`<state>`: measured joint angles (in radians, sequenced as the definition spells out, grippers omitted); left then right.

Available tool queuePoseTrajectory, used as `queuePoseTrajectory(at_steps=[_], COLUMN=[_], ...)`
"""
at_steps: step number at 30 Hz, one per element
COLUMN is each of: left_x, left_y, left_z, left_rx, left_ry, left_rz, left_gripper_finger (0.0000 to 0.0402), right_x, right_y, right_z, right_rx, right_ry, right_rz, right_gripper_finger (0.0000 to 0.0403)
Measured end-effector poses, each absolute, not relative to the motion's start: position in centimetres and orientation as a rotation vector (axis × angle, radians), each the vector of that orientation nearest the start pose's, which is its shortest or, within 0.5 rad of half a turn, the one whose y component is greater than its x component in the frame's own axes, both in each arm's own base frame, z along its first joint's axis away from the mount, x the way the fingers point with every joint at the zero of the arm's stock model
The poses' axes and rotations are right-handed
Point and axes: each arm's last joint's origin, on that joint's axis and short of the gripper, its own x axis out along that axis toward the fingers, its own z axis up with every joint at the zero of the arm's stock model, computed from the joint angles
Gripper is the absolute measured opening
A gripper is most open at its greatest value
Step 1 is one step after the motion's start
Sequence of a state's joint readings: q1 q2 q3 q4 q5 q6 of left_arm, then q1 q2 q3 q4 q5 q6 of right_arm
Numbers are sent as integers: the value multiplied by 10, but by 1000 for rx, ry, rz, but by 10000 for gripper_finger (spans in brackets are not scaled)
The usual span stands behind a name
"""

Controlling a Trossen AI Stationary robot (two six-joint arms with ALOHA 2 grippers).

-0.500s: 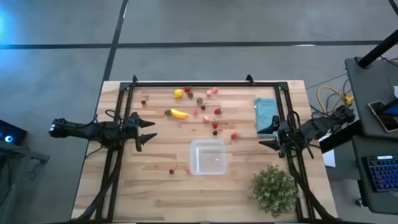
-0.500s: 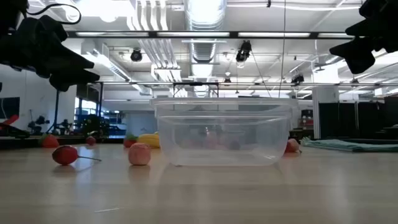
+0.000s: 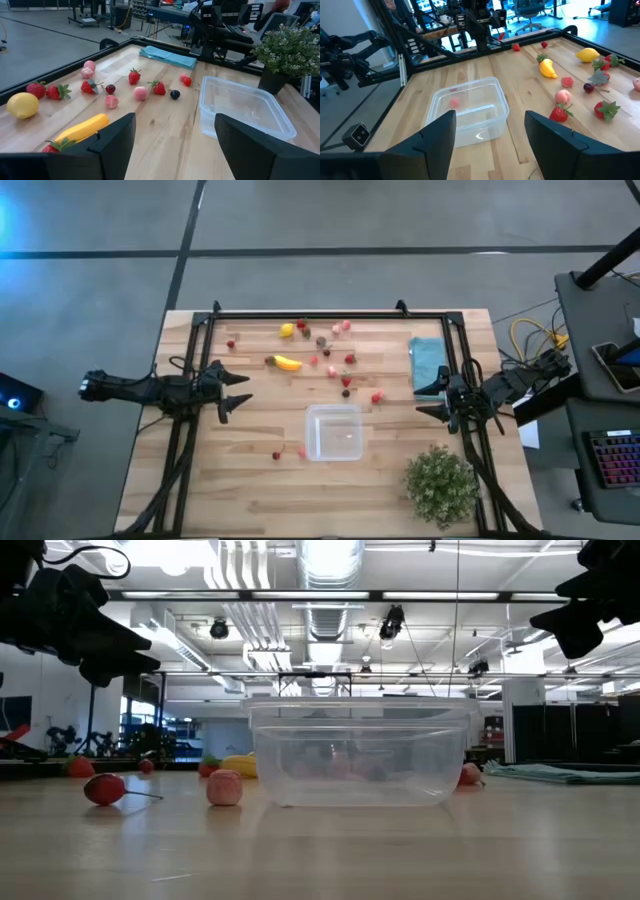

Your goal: Pick and placing Produce into tupperware

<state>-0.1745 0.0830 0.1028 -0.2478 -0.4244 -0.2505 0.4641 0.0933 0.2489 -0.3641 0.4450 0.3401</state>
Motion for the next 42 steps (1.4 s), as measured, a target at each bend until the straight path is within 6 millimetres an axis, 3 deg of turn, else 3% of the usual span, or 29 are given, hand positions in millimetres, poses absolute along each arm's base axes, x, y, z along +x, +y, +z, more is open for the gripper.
queuePoseTrajectory(at_steps=[16, 24, 27, 29, 33, 37, 42], left_x=[93, 93, 93, 93, 93, 93, 93], left_y=[-4, -4, -4, -4, -4, -4, -4], left_z=[169, 169, 169, 169, 169, 169, 169], left_rx=[-181, -181, -181, -181, -181, -181, -180], left_ry=[186, 186, 186, 186, 185, 186, 187], left_rz=[274, 274, 274, 274, 274, 274, 274], left_gripper_finger=[258, 258, 258, 258, 258, 258, 258], right_x=[79, 79, 79, 79, 78, 78, 78], right_y=[25, 25, 24, 21, 15, 14, 14], right_z=[206, 206, 207, 209, 213, 214, 215], right_rx=[236, -503, -637, -702, -1101, -1416, -1619], right_ry=[188, 184, 180, 203, 302, 363, 404], right_rz=[-12, 31, 11, -109, -275, -250, -235], right_gripper_finger=[228, 228, 228, 228, 228, 228, 228])
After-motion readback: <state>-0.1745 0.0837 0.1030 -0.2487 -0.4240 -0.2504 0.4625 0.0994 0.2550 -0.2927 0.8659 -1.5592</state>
